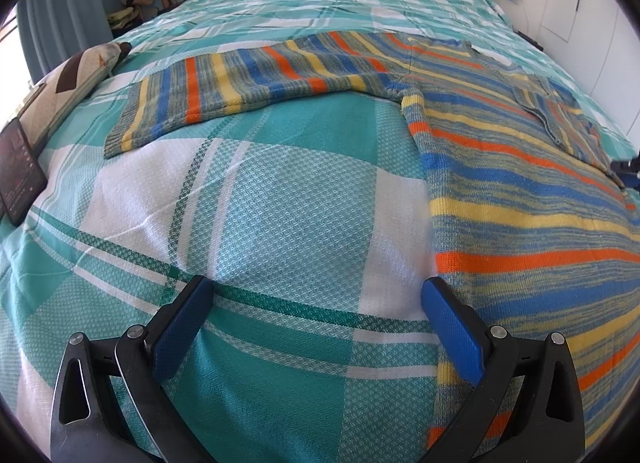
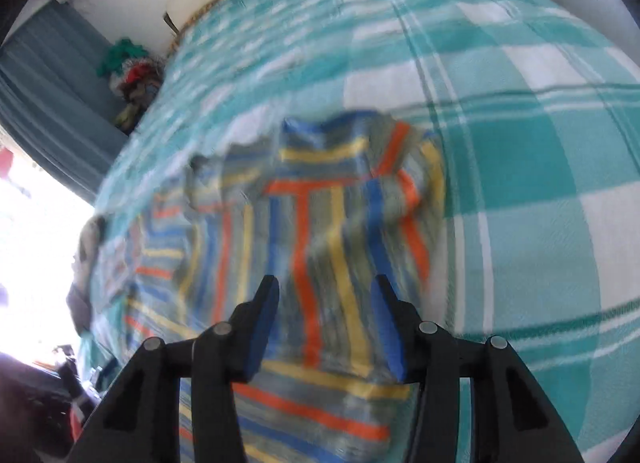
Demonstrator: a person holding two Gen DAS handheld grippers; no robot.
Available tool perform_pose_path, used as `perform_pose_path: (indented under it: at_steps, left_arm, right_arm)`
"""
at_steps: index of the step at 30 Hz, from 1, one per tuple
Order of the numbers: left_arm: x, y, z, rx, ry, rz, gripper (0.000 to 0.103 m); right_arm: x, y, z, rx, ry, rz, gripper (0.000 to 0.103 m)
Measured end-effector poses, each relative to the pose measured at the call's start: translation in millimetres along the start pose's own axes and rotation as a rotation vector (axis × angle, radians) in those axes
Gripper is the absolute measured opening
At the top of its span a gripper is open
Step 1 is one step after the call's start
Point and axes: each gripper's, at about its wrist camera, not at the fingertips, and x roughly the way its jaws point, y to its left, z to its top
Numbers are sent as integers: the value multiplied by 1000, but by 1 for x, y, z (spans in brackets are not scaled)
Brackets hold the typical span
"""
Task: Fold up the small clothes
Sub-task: 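Lay the sleeve and side panel over the body and open the right tool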
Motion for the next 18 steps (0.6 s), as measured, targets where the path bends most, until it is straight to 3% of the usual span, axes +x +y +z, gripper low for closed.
perform_pose_path:
  at_steps: [2, 4, 8, 11, 13, 16, 18]
  left_arm:
    - [0, 0, 0, -1, -4, -3, 103]
    - [-1, 0, -1, -1, -9, -4, 103]
    - [-1, -1, -2, 2, -9, 2, 103]
    - [-1, -1, -2, 2, -9, 1, 103]
    - [-2, 0, -3, 5, -7, -4, 103]
    - [-8, 1, -9, 25, 5, -14, 103]
    - [-13, 1, -13, 47, 15, -18, 103]
  right_arm:
    - [-9, -12, -15, 15, -29, -66, 32]
    - [-30, -11, -24, 32, -78, -98, 37]
    - [-61, 14, -38, -19, -154, -1, 39]
    - [-43, 26, -51, -61, -89, 43, 51]
    - [-18, 21, -64, -70, -11, -38, 51]
    - [-38, 22, -91, -94, -103, -129, 47]
    - [-59, 26, -112, -92, -146, -132, 49]
